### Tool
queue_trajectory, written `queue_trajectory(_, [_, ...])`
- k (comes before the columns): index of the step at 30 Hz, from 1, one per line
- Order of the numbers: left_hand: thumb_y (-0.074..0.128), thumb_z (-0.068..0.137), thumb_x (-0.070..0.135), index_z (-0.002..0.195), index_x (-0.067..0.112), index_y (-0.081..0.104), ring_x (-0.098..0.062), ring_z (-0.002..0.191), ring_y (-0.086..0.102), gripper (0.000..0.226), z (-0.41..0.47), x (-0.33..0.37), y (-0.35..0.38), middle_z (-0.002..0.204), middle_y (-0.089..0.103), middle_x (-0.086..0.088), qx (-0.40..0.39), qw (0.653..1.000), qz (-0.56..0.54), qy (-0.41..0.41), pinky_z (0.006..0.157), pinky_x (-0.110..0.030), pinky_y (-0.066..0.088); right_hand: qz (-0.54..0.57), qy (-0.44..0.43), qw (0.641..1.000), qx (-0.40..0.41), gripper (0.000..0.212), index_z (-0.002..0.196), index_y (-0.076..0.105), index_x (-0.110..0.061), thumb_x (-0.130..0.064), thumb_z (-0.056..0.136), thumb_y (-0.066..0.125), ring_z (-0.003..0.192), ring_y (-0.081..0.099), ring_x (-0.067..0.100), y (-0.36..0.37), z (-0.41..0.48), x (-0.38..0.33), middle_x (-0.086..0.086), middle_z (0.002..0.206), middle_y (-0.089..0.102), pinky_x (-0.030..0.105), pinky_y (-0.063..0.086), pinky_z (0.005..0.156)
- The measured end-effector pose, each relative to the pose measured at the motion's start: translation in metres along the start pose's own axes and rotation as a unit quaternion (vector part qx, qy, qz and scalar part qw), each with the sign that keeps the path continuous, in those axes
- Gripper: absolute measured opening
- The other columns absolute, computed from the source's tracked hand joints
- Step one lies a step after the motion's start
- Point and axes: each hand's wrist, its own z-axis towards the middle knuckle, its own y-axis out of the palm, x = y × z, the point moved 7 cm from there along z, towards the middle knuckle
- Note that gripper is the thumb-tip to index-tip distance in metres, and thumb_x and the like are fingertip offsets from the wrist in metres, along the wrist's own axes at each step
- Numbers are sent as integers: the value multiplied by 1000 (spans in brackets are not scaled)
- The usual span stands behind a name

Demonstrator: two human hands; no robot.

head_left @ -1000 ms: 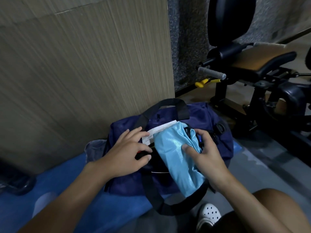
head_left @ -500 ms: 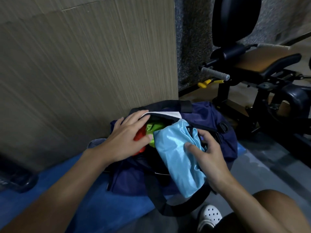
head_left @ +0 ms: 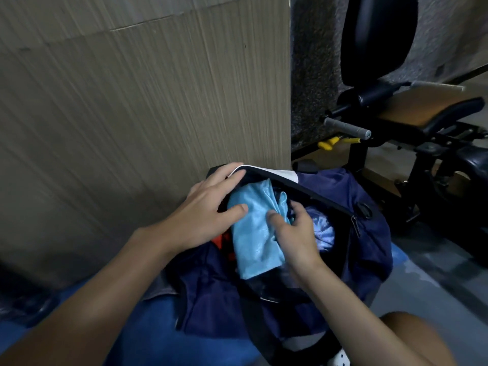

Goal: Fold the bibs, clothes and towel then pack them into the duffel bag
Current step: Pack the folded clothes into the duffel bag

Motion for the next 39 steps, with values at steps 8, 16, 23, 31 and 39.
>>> queue_trajectory(8, [55, 71, 59, 157, 24, 23, -3, 148, 18, 99, -1, -2, -6, 156, 8, 33, -16, 999, 8, 27, 120, -44, 24, -86, 17, 995, 41, 28, 117, 57, -12, -12, 89, 60, 96, 65, 27, 34, 43, 15, 9, 109, 68, 44, 54, 91])
queue_trajectory(16, [60, 75, 50, 158, 27, 18, -3, 148, 17, 95, -3, -5, -6, 156, 4, 34, -31, 999, 18, 21, 120, -42, 25, -261, -68, 963, -1, 57, 127, 47, -4, -18, 80, 76, 112, 58, 26, 41, 26, 8, 11, 120, 61, 38, 47, 98])
queue_trajectory(23, [62, 77, 43, 158, 24, 19, 2, 148, 14, 94, -7, -2, -6, 158, 6, 29, -36, 999, 20, 26, 121, -42, 24, -493, -191, 848, 38, 87, 151, 25, -14, -41, 82, 71, 136, 34, 25, 33, -11, -13, 4, 148, 38, 46, 29, 112])
queue_trajectory(31, [62, 73, 40, 158, 23, 18, 6, 147, 12, 97, -10, -2, -6, 158, 5, 29, -49, 998, 18, 24, 121, -42, 22, -489, -375, 760, -206, 57, 138, 52, -22, -47, 88, 40, 150, 13, 14, 76, -13, -13, -4, 155, 36, 40, 9, 121])
queue_trajectory(39, [71, 72, 41, 159, 27, 8, -2, 149, 10, 109, -11, -9, -6, 158, -6, 31, -88, 995, 48, 27, 121, -39, 23, -596, -234, 724, -257, 88, 157, 3, -27, -70, 85, 32, 149, -17, 14, 81, 30, 23, -1, 164, -10, 34, -12, 117])
